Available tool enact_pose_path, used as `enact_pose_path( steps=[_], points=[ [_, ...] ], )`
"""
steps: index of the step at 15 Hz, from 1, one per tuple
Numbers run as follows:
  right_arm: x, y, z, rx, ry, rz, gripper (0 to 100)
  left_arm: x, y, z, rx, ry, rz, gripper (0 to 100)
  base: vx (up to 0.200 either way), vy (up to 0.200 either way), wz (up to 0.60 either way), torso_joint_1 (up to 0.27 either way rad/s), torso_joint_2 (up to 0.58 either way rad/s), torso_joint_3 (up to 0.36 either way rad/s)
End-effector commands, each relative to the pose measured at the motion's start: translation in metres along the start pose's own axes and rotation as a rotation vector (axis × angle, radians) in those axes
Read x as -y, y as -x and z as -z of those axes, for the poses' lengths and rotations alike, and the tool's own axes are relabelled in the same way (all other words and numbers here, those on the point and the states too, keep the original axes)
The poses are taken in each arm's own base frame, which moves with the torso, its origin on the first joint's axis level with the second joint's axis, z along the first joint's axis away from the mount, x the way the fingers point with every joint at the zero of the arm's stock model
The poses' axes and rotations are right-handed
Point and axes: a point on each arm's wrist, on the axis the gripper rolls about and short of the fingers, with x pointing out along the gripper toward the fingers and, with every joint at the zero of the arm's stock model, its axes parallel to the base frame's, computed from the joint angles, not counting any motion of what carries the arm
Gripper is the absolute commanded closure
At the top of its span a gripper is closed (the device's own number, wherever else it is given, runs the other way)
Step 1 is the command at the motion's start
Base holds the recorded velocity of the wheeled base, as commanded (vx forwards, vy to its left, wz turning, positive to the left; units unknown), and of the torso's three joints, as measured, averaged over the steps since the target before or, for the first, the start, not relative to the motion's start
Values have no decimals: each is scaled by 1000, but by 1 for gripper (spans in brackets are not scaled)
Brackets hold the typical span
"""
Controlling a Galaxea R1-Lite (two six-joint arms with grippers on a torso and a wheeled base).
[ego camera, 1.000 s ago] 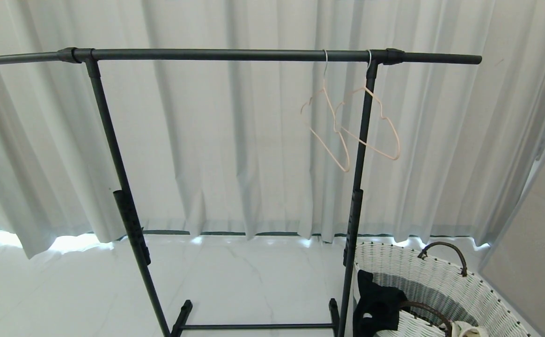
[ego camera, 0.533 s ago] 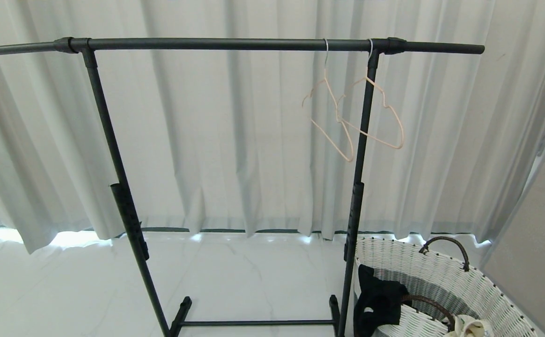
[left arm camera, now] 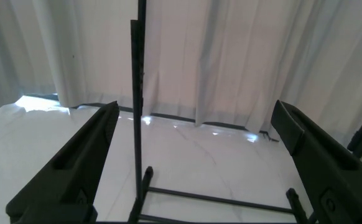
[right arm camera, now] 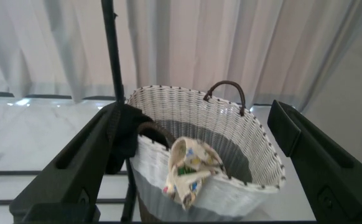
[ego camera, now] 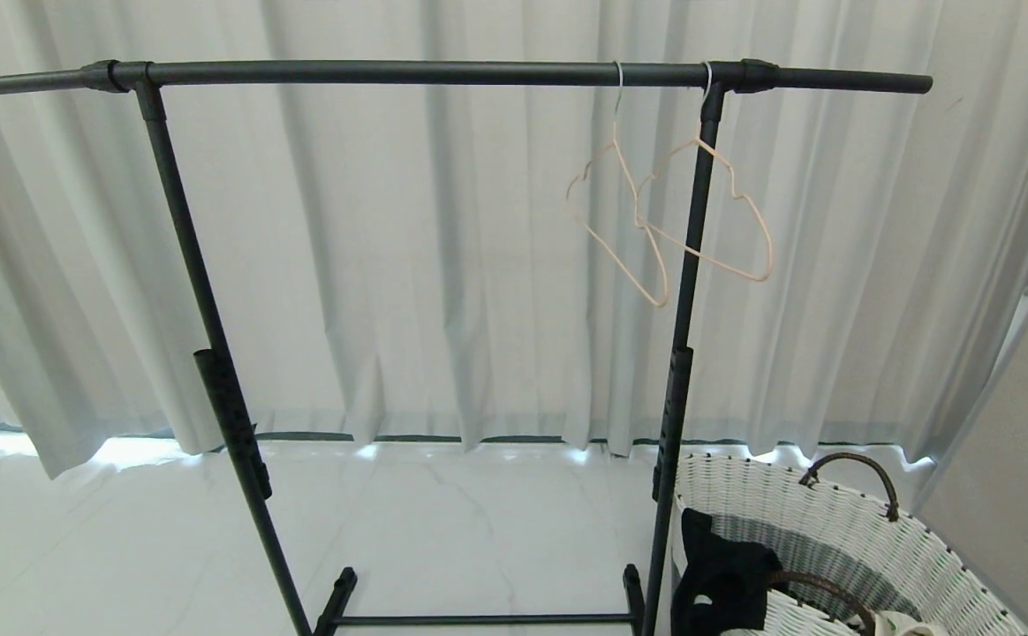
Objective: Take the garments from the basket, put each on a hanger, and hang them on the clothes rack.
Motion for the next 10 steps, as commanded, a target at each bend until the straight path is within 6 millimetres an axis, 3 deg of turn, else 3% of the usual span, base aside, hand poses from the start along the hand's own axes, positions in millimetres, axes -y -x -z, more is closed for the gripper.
enact_pose_path(
  steps=[1, 10],
  points=[
    [0, 0, 0, 0, 2, 0, 0, 0, 0, 0, -1, 0, 0, 0, 0, 0, 0, 0, 0, 0],
    [0, 0, 0, 1, 28, 0, 0, 0, 0, 0, 1, 12, 0, 0, 0, 0, 0, 0, 0, 0]
  ],
)
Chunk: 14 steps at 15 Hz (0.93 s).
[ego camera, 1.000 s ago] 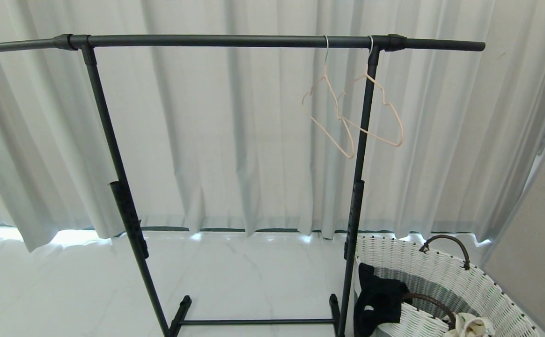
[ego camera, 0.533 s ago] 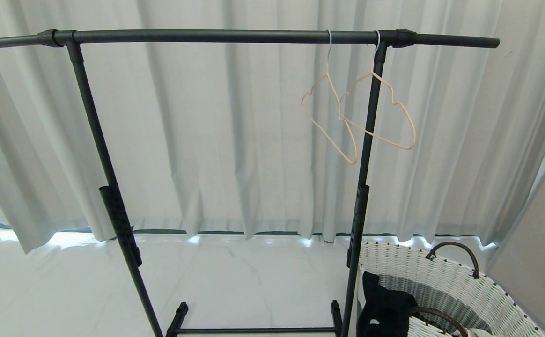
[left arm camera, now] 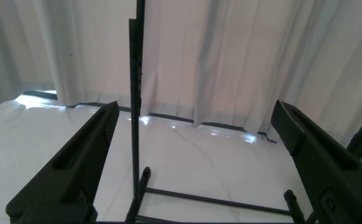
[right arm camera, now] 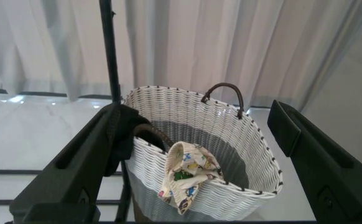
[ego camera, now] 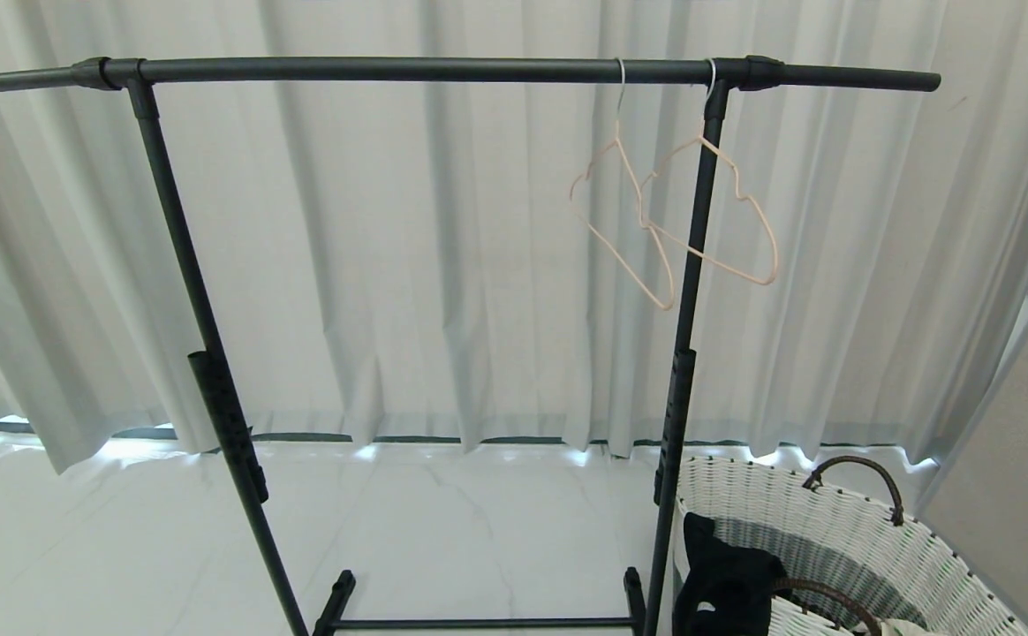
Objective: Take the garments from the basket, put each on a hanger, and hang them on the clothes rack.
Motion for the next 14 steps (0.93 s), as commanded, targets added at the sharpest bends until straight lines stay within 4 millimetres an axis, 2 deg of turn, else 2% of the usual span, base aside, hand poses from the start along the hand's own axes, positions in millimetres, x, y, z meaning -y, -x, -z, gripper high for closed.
enact_pose_path(
  steps=[1, 7, 8, 9, 10, 11, 13, 14],
  points=[
    [0, 0, 0, 0, 1, -1, 0, 0, 0, 0, 0, 0, -1, 0, 0, 0, 0, 0, 0, 0],
    [0, 0, -2, 15, -8, -2, 0, 0, 0, 0, 0, 0, -1, 0, 0, 0, 0, 0, 0, 0],
    [2, 5, -59, 92, -80, -67, 0, 0, 0, 0, 0, 0, -1, 0, 0, 0, 0, 0, 0, 0],
    [3, -3, -92, 71, -102, -86, 0, 0, 0, 0, 0, 2, -1, 0, 0, 0, 0, 0, 0, 0],
    [3, -10, -103, 43, -96, -90, 0, 0, 0, 0, 0, 0, -1, 0, 0, 0, 0, 0, 0, 0],
    [1, -40, -120, -117, 26, -92, 0, 0, 0, 0, 0, 0, -1, 0, 0, 0, 0, 0, 0, 0],
    [0, -78, -119, -304, 190, -106, 0, 0, 0, 0, 0, 0, -1, 0, 0, 0, 0, 0, 0, 0],
    [-1, -110, -108, -462, 320, -148, 0, 0, 0, 0, 0, 2, -1, 0, 0, 0, 0, 0, 0, 0]
  ],
)
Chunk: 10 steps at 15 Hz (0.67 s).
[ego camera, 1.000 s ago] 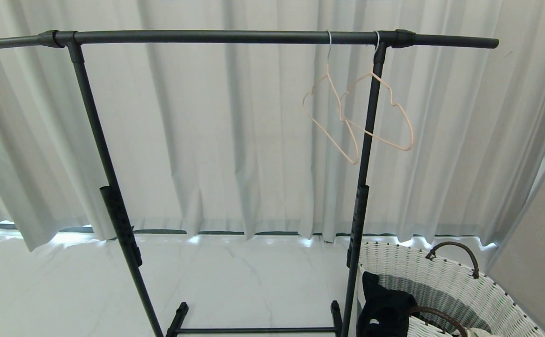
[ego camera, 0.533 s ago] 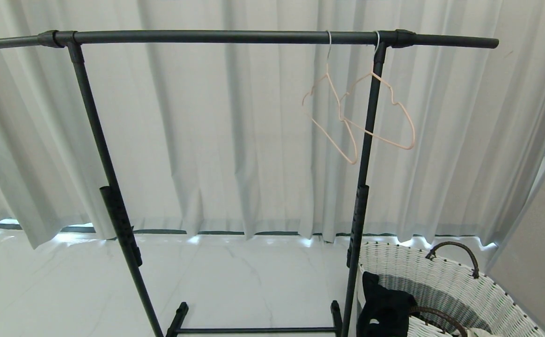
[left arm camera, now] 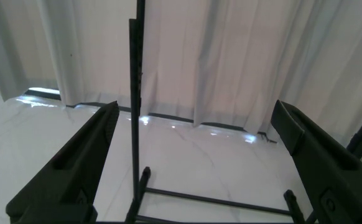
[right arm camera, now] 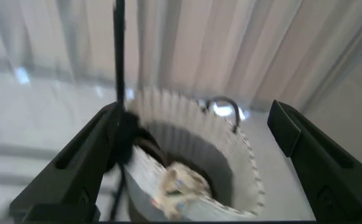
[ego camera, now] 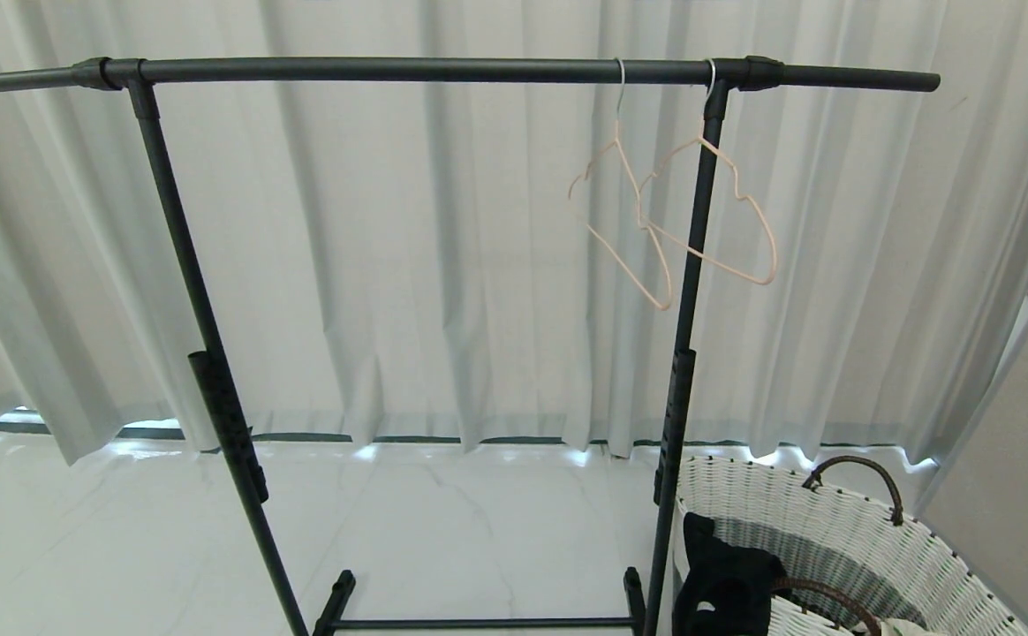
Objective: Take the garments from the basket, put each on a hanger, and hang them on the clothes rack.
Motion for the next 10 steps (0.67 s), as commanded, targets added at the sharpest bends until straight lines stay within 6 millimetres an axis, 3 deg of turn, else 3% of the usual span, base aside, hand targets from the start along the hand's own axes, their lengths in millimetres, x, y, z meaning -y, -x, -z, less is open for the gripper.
enact_pose_path(
  steps=[1, 2, 4, 10],
  points=[
    [5, -89, -16, -413, 254, -98, 0, 0, 0, 0, 0, 1, -1, 0, 0, 0, 0, 0, 0, 0],
    [8, -109, -5, -561, 341, -98, 0, 0, 0, 0, 0, 0, -1, 0, 0, 0, 0, 0, 0, 0],
    [8, -131, 12, -733, 391, -96, 0, 0, 0, 0, 0, 1, -1, 0, 0, 0, 0, 0, 0, 0],
    [6, -155, 48, -977, 466, -145, 0, 0, 0, 0, -1, 0, -1, 0, 0, 0, 0, 0, 0, 0]
  ],
)
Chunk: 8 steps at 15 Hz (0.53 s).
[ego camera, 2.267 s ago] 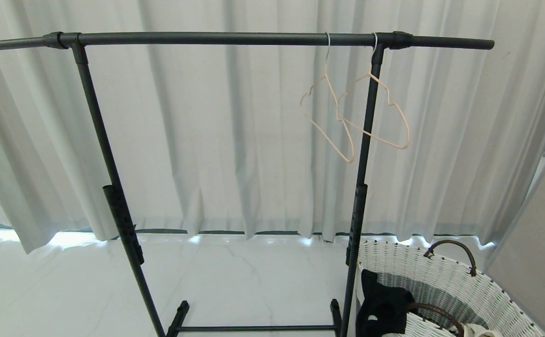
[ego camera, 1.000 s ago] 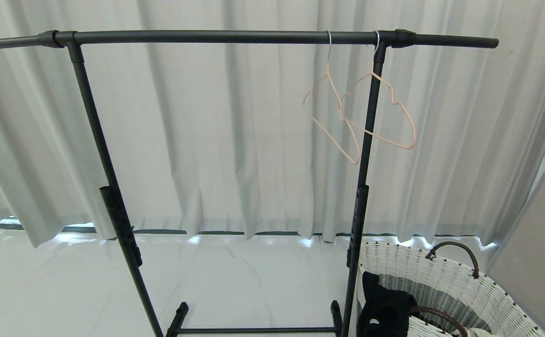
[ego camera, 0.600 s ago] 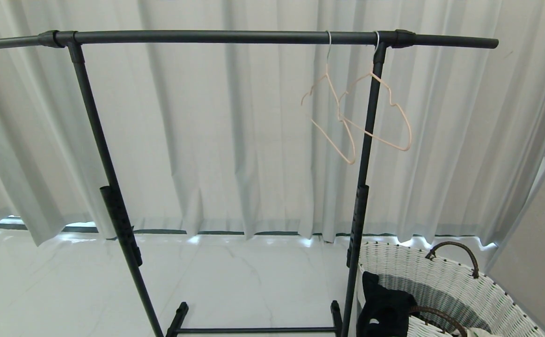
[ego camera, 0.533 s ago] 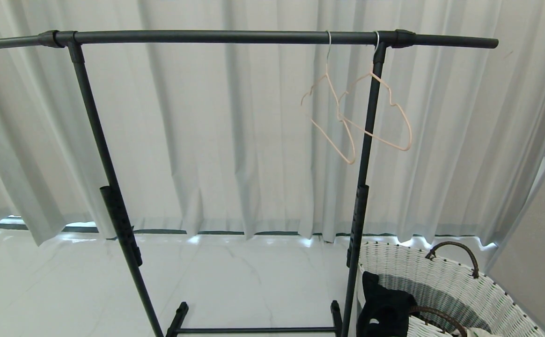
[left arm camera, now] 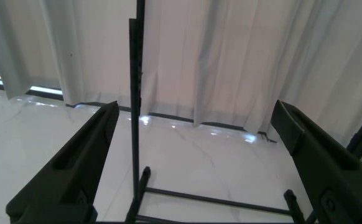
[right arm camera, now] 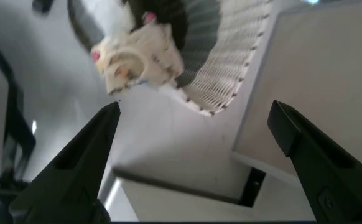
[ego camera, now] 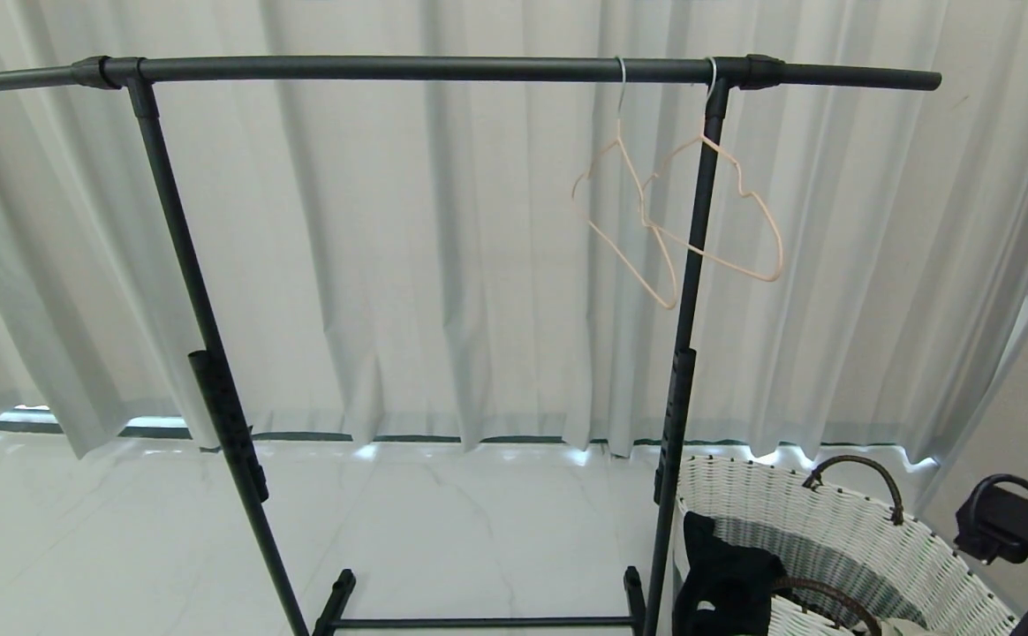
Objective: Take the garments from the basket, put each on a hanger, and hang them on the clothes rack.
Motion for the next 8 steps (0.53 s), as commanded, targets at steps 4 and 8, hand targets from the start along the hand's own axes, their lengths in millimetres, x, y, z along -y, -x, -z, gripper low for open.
enact_pose_path(
  steps=[4, 8],
  points=[
    [-4, -37, -5, -137, 70, -95, 0, 0, 0, 0, -1, 1, -1, 0, 0, 0, 0, 0, 0, 0],
    [-3, -63, -15, -128, 68, -100, 0, 0, 0, 0, -1, 1, -1, 0, 0, 0, 0, 0, 0, 0]
  ],
)
